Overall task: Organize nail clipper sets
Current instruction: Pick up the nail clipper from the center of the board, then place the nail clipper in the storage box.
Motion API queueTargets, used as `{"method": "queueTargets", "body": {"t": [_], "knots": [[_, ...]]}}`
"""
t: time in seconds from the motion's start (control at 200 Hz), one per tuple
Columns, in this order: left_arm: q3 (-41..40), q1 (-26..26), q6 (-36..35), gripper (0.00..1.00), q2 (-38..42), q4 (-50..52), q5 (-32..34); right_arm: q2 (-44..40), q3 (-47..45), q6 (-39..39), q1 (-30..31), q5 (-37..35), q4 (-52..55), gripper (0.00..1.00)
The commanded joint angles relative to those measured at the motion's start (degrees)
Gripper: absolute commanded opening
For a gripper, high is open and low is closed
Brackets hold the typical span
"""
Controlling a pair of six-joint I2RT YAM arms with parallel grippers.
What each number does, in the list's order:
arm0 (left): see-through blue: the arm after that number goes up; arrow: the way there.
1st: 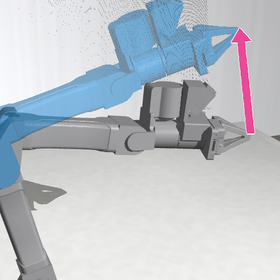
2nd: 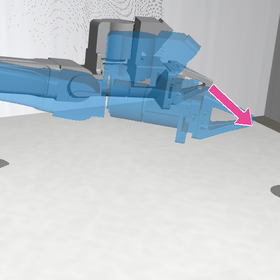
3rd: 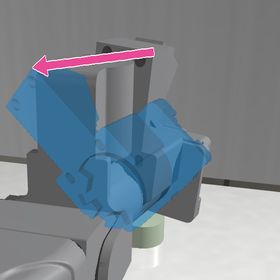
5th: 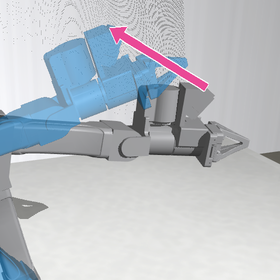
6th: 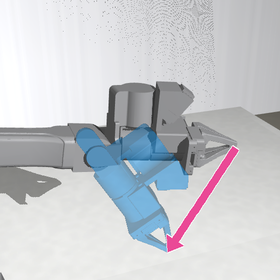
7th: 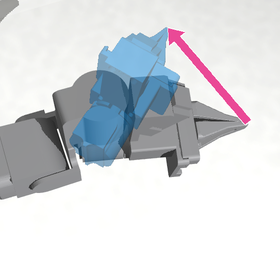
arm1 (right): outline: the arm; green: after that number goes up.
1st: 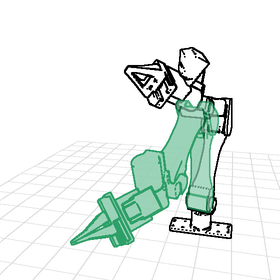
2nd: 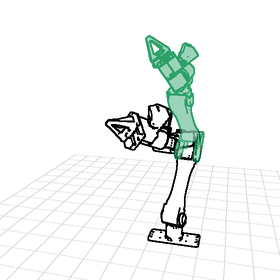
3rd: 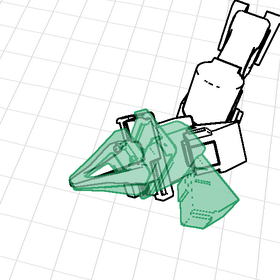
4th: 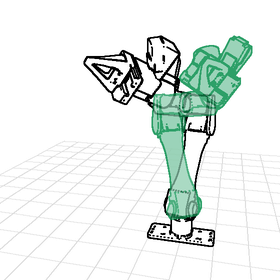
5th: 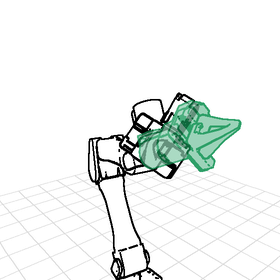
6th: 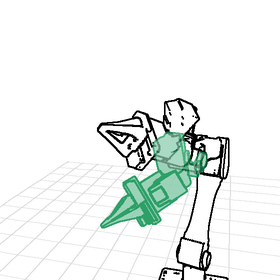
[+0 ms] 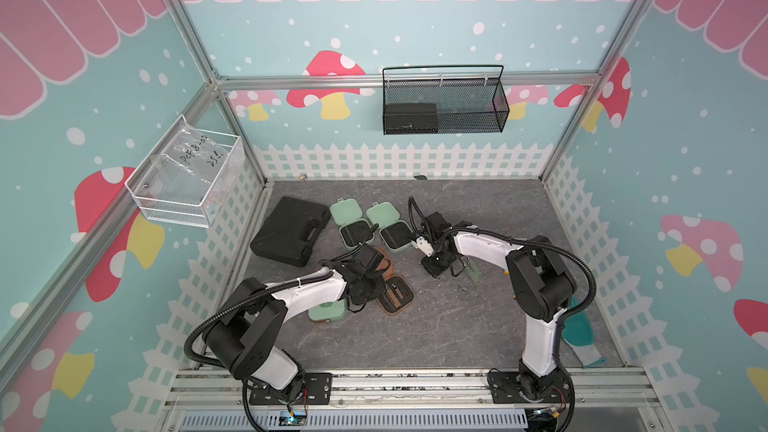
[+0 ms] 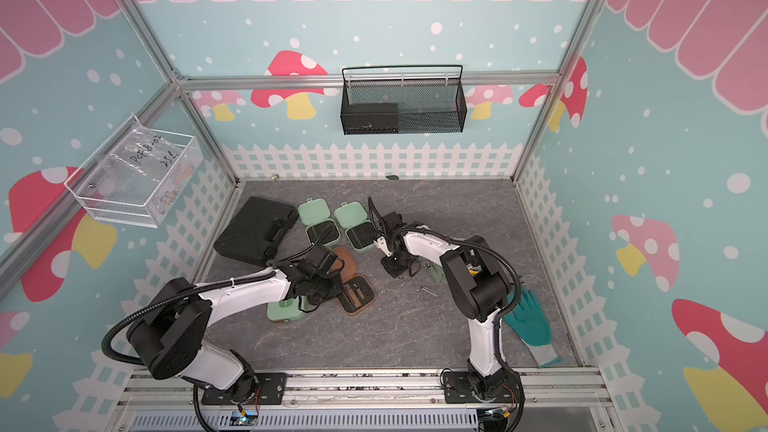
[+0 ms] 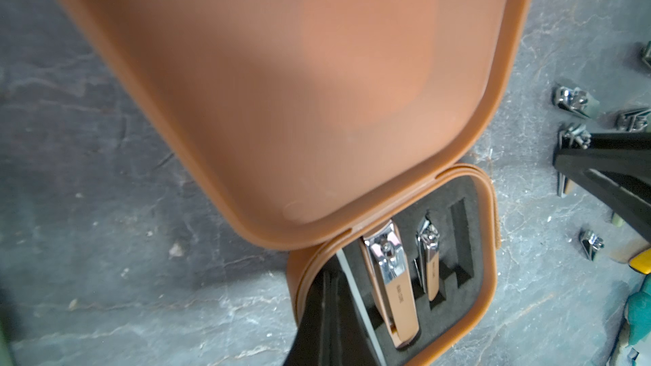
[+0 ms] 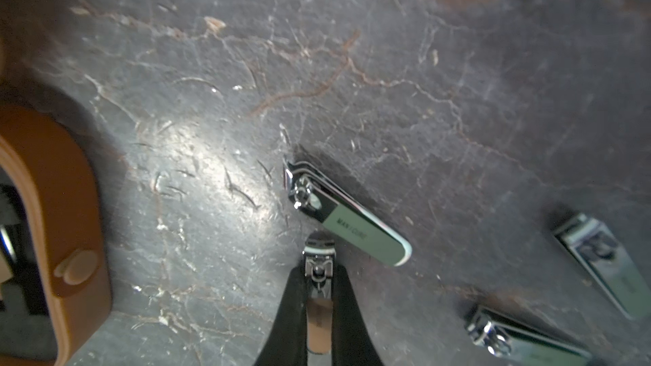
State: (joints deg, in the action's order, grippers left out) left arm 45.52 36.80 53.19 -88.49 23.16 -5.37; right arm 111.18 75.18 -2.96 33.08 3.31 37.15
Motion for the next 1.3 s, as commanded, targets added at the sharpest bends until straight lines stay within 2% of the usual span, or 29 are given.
{"method": "queueTargets", "body": {"t": [0.0, 0.145, 0.37, 0.891, 1.296], "knots": [[-1.2, 0.3, 0.3, 0.0, 0.0, 2.8, 1.1, -7.1, 0.1, -7.0, 3.4, -2.5, 1.1, 0.0], [-1.4, 0.3, 0.7, 0.0, -0.1, 2.8, 1.3, -11.7, -0.7, -13.7, 9.2, -2.7, -2.8, 0.0], [-1.9, 0.3, 0.9, 0.0, 0.5, 2.3, 1.2, -11.5, -3.0, -19.6, 15.4, -2.3, -8.7, 0.0], [-2.0, 0.3, 1.1, 0.0, 0.5, 2.0, 1.0, -6.5, -9.4, -21.1, 16.9, -0.4, -18.1, 0.0], [-2.0, 0.2, 1.0, 0.0, 0.6, 2.1, 0.9, -5.4, -11.2, -20.7, 17.0, -4.9, -20.4, 0.0]]}}
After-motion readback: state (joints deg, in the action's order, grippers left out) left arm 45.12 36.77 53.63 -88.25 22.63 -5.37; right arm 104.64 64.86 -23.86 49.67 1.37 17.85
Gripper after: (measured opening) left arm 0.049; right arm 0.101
